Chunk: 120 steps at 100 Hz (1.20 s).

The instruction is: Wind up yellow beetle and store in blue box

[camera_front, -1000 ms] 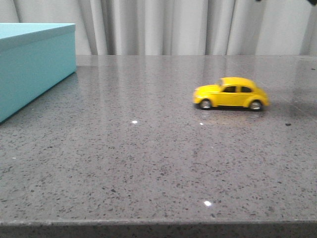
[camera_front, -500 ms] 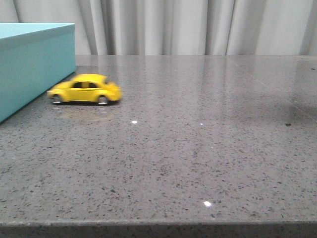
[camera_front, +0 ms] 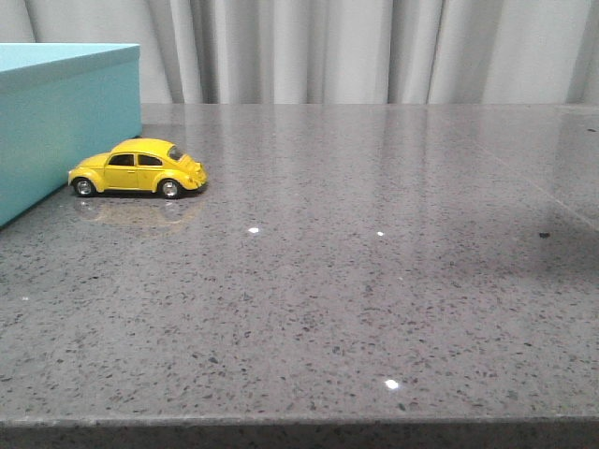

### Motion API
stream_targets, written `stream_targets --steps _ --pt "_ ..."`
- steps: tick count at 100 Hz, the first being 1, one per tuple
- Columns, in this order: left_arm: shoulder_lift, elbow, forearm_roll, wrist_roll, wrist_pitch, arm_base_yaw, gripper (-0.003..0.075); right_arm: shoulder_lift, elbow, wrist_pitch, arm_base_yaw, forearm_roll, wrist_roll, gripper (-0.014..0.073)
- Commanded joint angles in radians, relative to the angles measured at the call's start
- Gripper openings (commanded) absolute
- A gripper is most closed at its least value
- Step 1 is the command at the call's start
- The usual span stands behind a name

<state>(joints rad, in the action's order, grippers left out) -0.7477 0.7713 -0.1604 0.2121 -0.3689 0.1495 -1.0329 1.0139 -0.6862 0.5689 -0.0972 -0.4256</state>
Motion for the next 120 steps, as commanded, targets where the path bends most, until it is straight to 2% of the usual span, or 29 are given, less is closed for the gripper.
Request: stream_targets --steps 1,7,25,37,44,61,71,83,92,120 --pt "-0.076 0.118 -0.007 0.084 -0.017 0.058 0.0368 0.03 0.02 0.065 0.003 -0.009 0.009 0.0506" --pt "-0.144 0.182 -0.007 0.121 -0.076 0.087 0.0409 0.036 0.02 0.065 0.003 -0.003 0.009 0.0506" --pt "-0.335 0.393 -0.007 0.322 -0.265 0.178 0.0452 0.055 0.02 0.076 0.003 0.02 0.009 0.0506" --pt "-0.467 0.521 -0.005 0.394 -0.367 0.221 0.0565 0.065 0.02 0.077 0.003 0.024 0.009 0.0506" --pt "-0.538 0.589 -0.003 0.424 -0.42 0.237 0.0603 0.071 0.02 0.077 0.003 0.025 0.009 0.0506" --pt "-0.692 0.728 0.023 0.511 -0.561 0.273 0.0603 0.072 0.021 0.077 0.003 0.029 0.009 0.0506" --pt "-0.765 0.781 0.043 0.618 -0.634 0.301 0.0601 0.072 0.021 0.077 0.003 0.033 0.009 0.0506" --pt "-0.824 0.787 0.115 0.698 -0.632 0.336 0.0601 0.072 0.021 0.077 0.003 0.036 0.009 0.0506" --pt "-0.861 0.787 0.168 0.699 -0.635 0.353 0.0601 0.072 0.021 0.077 0.003 0.036 0.009 0.0506" --pt "-0.949 0.787 0.173 0.699 -0.641 0.348 0.0601 0.072 0.021 0.077 0.003 0.036 0.009 0.0506"
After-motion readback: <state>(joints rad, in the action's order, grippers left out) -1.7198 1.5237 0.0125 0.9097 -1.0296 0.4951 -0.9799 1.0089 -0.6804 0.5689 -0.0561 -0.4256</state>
